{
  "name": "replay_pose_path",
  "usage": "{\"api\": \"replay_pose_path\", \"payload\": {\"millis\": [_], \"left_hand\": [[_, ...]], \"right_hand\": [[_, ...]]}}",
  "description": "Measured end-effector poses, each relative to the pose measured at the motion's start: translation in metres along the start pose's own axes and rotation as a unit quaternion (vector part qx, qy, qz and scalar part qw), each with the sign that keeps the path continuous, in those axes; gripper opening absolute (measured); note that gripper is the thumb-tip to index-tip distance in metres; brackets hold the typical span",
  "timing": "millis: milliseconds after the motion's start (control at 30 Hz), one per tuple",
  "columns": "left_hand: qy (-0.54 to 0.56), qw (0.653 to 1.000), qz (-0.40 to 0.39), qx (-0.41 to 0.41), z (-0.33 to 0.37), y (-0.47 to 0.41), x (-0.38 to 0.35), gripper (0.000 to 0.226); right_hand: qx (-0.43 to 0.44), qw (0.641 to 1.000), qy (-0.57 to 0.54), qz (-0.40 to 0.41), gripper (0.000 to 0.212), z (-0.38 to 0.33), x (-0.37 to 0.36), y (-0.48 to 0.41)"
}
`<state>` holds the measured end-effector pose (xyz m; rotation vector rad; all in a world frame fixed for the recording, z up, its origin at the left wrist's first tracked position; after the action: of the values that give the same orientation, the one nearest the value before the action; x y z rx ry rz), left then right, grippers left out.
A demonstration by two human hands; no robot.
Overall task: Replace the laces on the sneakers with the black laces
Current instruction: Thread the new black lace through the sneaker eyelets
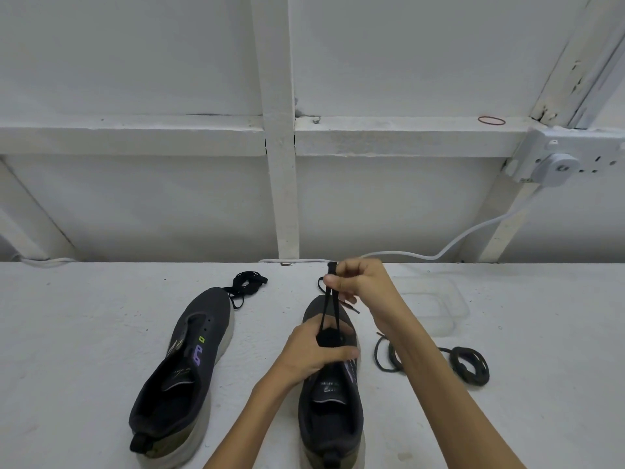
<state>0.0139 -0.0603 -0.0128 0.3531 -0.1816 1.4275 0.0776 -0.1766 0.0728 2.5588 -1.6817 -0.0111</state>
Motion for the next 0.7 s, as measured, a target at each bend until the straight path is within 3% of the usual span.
{"api": "replay_pose_path", "payload": {"millis": [267, 433, 533, 633, 700], "left_hand": [[0.020, 0.999, 0.027, 0.009, 0.000, 0.003, 0.002, 0.050], [0.101, 0.989, 0.084, -0.072, 0.010, 0.013, 0.000, 0.029], [0.145, 0.980, 0.080, -0.106, 0.027, 0.019, 0.002, 0.017], [0.142, 0.979, 0.082, -0.119, 0.045, 0.020, 0.009, 0.018], [0.141, 0.973, 0.136, -0.120, 0.050, 0.023, 0.021, 0.018]], "right_hand": [[-0.011, 1.000, -0.011, -0.018, 0.014, -0.001, 0.000, -0.005], [-0.013, 1.000, -0.016, -0.021, 0.017, 0.001, 0.003, 0.000], [-0.018, 1.000, -0.020, -0.006, 0.024, -0.002, 0.002, 0.005], [-0.006, 1.000, 0.021, 0.006, 0.012, -0.007, 0.003, 0.008], [0.009, 0.999, 0.041, 0.031, 0.024, -0.009, 0.009, 0.012]]}}
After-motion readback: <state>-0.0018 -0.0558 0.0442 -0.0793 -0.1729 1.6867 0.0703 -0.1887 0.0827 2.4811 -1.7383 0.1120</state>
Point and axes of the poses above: each hand's wrist, its own y-axis away from the middle knuckle, its own x-axis out of the back of the hand, z = x × y, the point moved 3 cm from there along -y, towards the middle knuckle, and after that the axes turned 2 degrees about -z, right-handed, at the moved point
